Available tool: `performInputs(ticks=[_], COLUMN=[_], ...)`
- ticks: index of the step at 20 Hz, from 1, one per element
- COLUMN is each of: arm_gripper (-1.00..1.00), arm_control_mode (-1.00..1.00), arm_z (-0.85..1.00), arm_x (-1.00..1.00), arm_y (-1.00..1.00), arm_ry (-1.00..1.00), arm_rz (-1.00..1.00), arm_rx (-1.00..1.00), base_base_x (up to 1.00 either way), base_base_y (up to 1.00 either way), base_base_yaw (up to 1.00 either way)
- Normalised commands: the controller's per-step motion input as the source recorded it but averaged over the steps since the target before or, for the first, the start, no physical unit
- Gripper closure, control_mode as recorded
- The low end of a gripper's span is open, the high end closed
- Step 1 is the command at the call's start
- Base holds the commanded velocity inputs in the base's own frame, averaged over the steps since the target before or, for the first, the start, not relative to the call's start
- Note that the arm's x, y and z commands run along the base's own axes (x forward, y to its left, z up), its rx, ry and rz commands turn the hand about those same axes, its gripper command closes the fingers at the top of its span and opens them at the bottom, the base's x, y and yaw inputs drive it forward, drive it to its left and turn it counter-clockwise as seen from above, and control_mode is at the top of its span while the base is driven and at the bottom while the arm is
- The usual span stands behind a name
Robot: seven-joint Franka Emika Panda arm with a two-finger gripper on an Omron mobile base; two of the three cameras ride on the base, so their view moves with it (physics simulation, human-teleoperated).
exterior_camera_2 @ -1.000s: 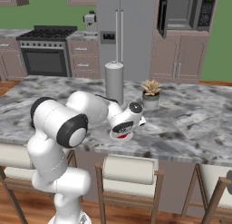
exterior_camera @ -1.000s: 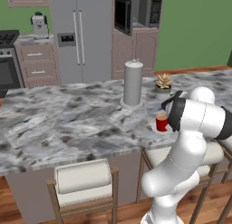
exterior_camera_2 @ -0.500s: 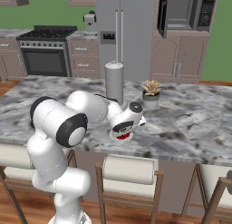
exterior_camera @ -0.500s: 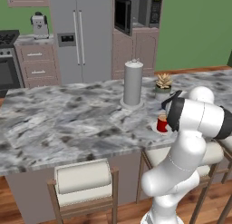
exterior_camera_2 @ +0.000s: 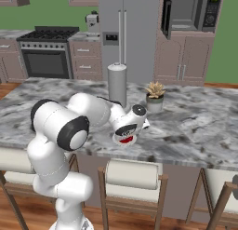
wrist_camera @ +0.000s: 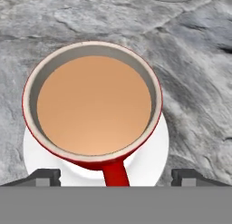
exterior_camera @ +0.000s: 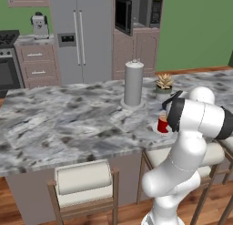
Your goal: Pick the cup of tea, navigate to the dining table, and place it on the saucer.
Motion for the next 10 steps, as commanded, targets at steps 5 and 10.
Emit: performInputs(ticks=[5,10], arm_gripper=[-1.0,-1.0], arm_control_mode=[-1.0,-1.0], arm_z=[0.3,0.65], arm_x=[-0.02,-0.29], arm_y=[-0.03,0.0], arm_ry=[-0.02,-0.09], arm_rz=[0.0,0.0], arm_rx=[0.01,0.06], base_base_x=[0.0,0.0], base_base_y=[0.0,0.0], base_base_yaw=[0.0,0.0])
